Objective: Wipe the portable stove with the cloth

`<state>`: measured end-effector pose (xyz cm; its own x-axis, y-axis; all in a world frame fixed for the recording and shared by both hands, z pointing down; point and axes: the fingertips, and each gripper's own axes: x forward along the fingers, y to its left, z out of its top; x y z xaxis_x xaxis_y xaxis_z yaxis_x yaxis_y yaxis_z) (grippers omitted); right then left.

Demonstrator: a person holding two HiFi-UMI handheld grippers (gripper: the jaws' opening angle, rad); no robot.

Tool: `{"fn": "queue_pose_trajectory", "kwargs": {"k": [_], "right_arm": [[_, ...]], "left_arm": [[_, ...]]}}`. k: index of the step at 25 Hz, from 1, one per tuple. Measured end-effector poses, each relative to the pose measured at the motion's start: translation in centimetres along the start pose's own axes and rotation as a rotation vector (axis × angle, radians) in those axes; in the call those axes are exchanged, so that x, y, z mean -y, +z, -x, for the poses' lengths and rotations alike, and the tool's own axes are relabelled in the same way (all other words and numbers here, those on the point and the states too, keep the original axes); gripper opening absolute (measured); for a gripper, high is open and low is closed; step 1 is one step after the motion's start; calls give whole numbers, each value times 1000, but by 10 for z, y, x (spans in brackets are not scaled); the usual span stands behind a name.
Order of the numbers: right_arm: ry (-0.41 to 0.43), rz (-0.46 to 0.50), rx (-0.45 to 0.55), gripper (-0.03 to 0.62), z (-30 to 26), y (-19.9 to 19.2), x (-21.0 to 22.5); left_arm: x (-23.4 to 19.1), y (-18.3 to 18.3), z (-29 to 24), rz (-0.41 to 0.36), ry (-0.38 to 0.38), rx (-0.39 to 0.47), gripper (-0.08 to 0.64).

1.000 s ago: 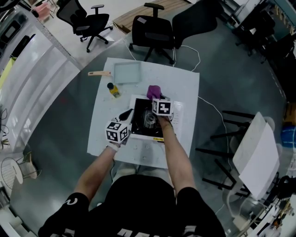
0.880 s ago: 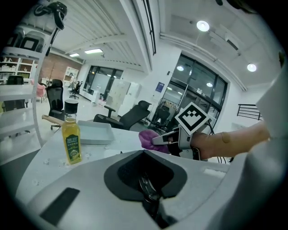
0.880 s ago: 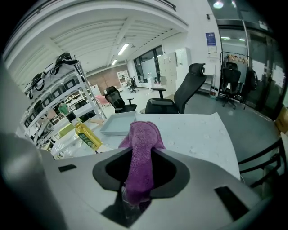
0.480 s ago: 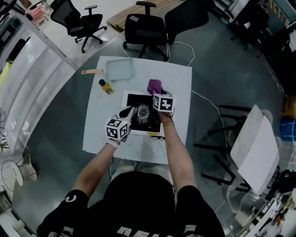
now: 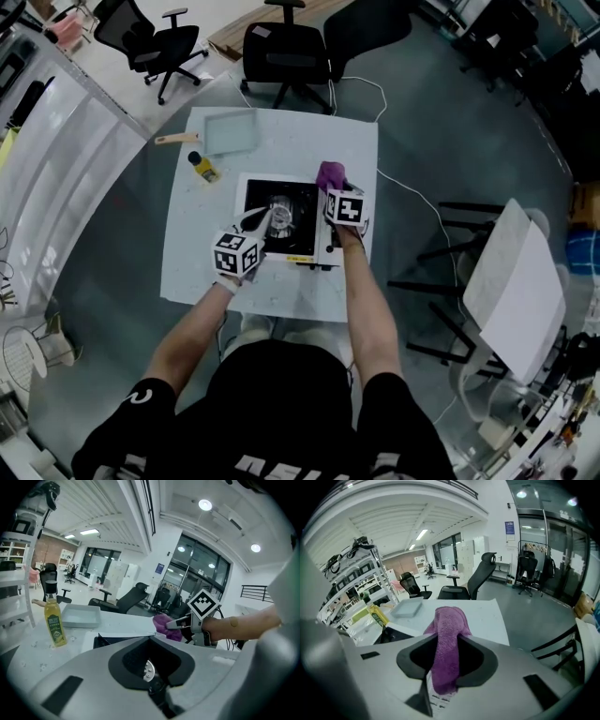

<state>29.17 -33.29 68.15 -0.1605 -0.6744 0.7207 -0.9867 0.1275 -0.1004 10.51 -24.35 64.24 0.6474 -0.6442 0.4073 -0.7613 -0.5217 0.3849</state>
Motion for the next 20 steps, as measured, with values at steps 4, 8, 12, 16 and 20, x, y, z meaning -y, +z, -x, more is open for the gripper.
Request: {"fn": "queue_pose_trajectory", "kwargs": {"k": [4, 8, 12, 16, 20], "right_arm": [[23, 32, -84, 106, 0, -39, -3], [57, 58, -94, 106, 2, -52, -16], [81, 53, -103, 106, 5, -59, -27], [118, 50, -100, 106, 9, -65, -44], [109, 74, -103, 106, 13, -70, -50]], "left_arm": [[14, -6, -4, -12, -21, -14, -2], [21, -9, -5, -25, -30, -22, -2], [21, -10, -1, -27, -28, -21, -2], [18, -11, 5, -26, -25, -19, -2], [19, -11, 12, -29, -23, -18, -2]]}}
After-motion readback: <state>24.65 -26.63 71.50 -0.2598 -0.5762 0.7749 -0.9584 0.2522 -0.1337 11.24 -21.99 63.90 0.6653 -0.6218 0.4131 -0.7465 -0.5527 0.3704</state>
